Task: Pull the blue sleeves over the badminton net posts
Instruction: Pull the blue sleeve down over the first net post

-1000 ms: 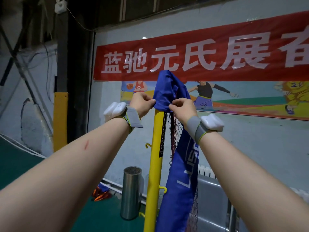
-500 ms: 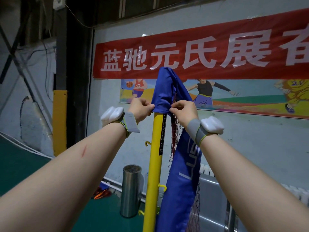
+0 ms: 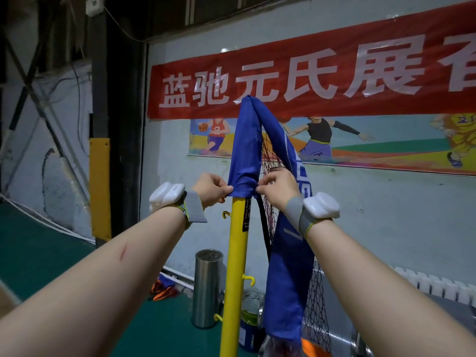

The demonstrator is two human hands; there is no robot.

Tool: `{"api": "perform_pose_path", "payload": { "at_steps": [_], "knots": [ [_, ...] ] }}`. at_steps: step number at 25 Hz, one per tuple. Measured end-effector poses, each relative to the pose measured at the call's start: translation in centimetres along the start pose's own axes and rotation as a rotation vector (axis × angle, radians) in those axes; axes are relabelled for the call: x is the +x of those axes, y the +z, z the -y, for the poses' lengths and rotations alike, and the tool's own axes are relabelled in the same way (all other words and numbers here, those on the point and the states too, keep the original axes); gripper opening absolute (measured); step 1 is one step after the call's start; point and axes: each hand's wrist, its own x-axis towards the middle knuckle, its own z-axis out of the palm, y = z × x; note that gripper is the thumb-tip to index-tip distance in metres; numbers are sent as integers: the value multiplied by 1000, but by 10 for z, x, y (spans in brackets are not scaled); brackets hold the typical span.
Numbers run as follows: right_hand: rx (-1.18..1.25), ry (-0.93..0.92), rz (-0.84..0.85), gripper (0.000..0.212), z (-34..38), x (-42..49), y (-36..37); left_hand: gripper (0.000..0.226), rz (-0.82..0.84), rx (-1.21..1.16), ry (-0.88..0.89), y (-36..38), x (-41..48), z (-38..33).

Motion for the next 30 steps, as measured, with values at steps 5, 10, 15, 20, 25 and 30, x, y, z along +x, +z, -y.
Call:
{"api": "perform_pose_path", "payload": {
  "at_steps": [5,10,15,20,25,30],
  "knots": [
    [1,-30,7,13,-5,-2,1,29,42,125,-78,2,-7,5],
    [145,-39,-85,10,-8,-2,-3,25,115,204,-139,-1,-7,7],
    [284,-30,-111,16,-3,14,-2,27,17,-106,-30,-9,3,-14],
    [356,-23,-61,26,6,27,6,25,-128,-219,207,-9,12,-31],
    [391,21,-100,24,10,35,15,17,-205,-179,206,-6,25,-25],
    [388,49,-55,14,4,28,17,29,-148,-152,207,-5,24,-17]
  ]
}}
